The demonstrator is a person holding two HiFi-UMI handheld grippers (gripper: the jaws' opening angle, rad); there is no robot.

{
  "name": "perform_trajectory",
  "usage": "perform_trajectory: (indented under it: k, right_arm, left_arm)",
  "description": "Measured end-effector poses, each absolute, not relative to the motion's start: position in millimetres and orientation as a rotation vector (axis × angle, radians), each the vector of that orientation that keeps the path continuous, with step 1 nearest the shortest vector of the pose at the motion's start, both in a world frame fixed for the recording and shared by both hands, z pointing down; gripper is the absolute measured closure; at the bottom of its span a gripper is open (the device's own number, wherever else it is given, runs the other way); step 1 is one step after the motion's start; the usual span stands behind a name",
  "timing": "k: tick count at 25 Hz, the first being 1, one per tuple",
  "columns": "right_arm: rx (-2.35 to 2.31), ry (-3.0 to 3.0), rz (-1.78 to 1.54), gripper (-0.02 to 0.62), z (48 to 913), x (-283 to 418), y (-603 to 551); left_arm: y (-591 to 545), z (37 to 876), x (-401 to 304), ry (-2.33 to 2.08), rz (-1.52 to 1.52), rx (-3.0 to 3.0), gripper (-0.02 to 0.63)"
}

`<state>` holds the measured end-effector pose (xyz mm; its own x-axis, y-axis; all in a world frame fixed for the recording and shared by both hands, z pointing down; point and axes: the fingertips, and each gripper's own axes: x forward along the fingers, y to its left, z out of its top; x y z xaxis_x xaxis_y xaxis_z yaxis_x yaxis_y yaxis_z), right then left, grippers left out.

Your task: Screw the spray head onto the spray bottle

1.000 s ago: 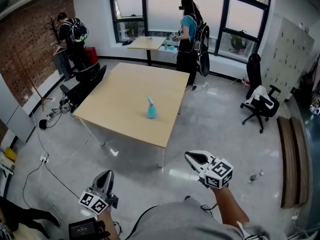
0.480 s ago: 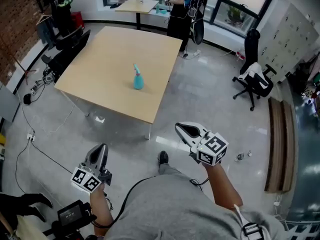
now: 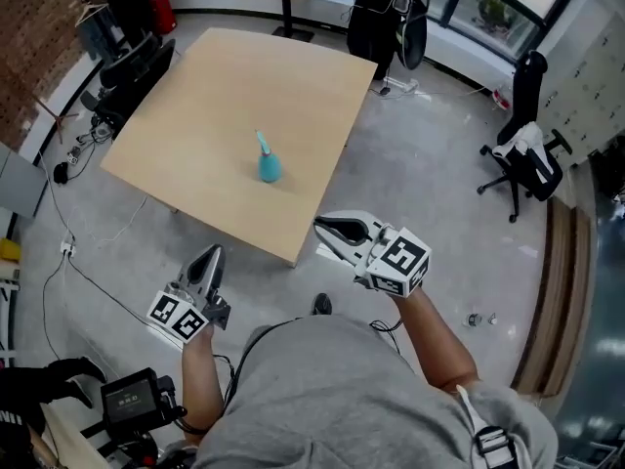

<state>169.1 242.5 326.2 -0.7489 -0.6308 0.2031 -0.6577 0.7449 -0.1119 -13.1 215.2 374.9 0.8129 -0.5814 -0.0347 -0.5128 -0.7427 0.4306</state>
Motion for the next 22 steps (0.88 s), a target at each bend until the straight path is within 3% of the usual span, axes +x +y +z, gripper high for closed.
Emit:
perform_trajectory:
  k: [5, 9, 13, 17, 22]
  right_arm:
    - [0.887, -2.824, 0.227, 0.576, 327, 164, 199]
    - [0.853, -2.805, 0.277, 0.486, 344, 156, 166]
    - [0.858, -2.719, 0.228, 0.460, 350, 149, 133]
    - [0.762, -2.484, -0.056, 0.448, 368, 128, 69]
    - [0.316, -2.093, -0.506, 0.446, 397, 112, 44]
  left_arm:
    - [191, 393, 22, -0.738, -0.182, 2.562, 0.600]
    - [151, 415, 28, -0.676, -0.128, 2.570, 0.598]
    - [94, 446, 39, -0.574, -0.070, 2.609, 0.587]
    - [17, 486, 51, -0.441, -0.006, 2.659, 0.450]
    - [-7, 531, 89, -0.319, 0.236, 2.767, 0.282]
